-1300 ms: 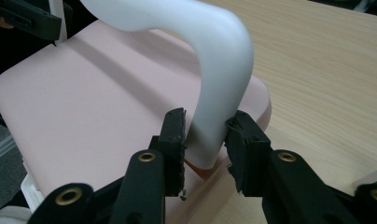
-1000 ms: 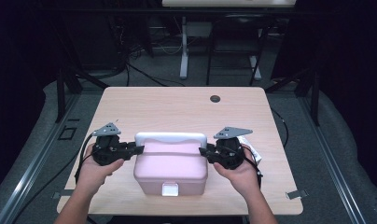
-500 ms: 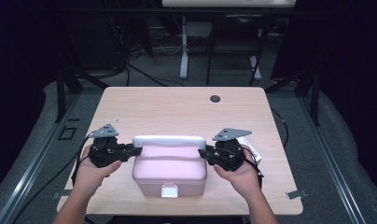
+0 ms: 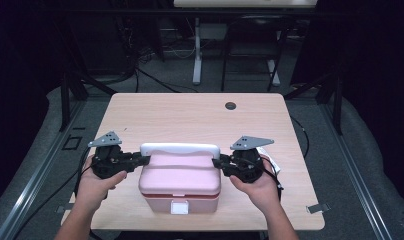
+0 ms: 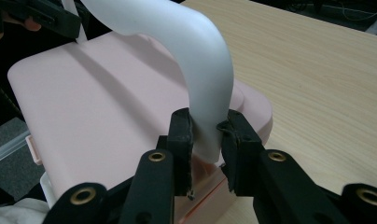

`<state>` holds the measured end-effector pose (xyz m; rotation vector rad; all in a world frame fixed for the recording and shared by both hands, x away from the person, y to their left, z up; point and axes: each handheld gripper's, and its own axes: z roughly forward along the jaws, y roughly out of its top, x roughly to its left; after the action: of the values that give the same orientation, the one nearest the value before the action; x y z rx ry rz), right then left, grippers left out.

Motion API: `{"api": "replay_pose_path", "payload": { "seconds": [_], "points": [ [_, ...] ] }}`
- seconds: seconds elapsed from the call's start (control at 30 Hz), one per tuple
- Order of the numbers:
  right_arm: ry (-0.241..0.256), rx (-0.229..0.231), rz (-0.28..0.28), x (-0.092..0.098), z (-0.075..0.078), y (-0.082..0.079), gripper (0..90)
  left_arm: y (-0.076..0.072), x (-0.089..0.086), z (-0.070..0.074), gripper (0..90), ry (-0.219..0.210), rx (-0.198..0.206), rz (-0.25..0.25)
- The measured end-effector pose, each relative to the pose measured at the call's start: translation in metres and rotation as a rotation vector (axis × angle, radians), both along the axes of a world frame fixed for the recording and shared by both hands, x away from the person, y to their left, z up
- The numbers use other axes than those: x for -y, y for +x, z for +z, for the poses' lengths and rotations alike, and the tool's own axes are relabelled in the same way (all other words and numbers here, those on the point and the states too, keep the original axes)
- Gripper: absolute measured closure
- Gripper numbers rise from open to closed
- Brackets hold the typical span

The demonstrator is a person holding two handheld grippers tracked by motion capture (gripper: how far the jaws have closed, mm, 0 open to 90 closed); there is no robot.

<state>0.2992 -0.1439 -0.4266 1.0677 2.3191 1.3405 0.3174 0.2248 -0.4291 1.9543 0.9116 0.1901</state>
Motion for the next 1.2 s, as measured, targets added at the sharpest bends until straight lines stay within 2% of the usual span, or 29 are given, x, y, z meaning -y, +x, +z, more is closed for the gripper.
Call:
{"api": "replay_pose_path", "payload": {
  "seconds": [0.1, 0.47, 0.6, 0.93, 1.2],
  "points": [
    [0.017, -0.003, 0.000, 0.001, -0.001, 0.001, 74.4, 0.000, -0.001, 0.000, 72.2, -0.013, -0.006, -0.001],
    [0.044, 0.001, -0.008, 0.002, 0.003, 0.002, 74.4, -0.012, -0.011, 0.011, 69.8, -0.012, 0.027, 0.015],
    [0.045, 0.005, 0.000, 0.003, 0.005, 0.004, 74.4, -0.017, -0.016, 0.014, 72.5, -0.015, 0.043, 0.016],
    [0.094, 0.006, -0.005, 0.007, 0.011, 0.011, 74.4, -0.025, -0.021, 0.010, 85.8, 0.003, 0.039, 0.031],
    [0.127, 0.004, -0.009, 0.009, 0.013, 0.016, 74.3, -0.027, -0.020, 0.004, 89.3, 0.047, 0.019, 0.021]
  ]
}}
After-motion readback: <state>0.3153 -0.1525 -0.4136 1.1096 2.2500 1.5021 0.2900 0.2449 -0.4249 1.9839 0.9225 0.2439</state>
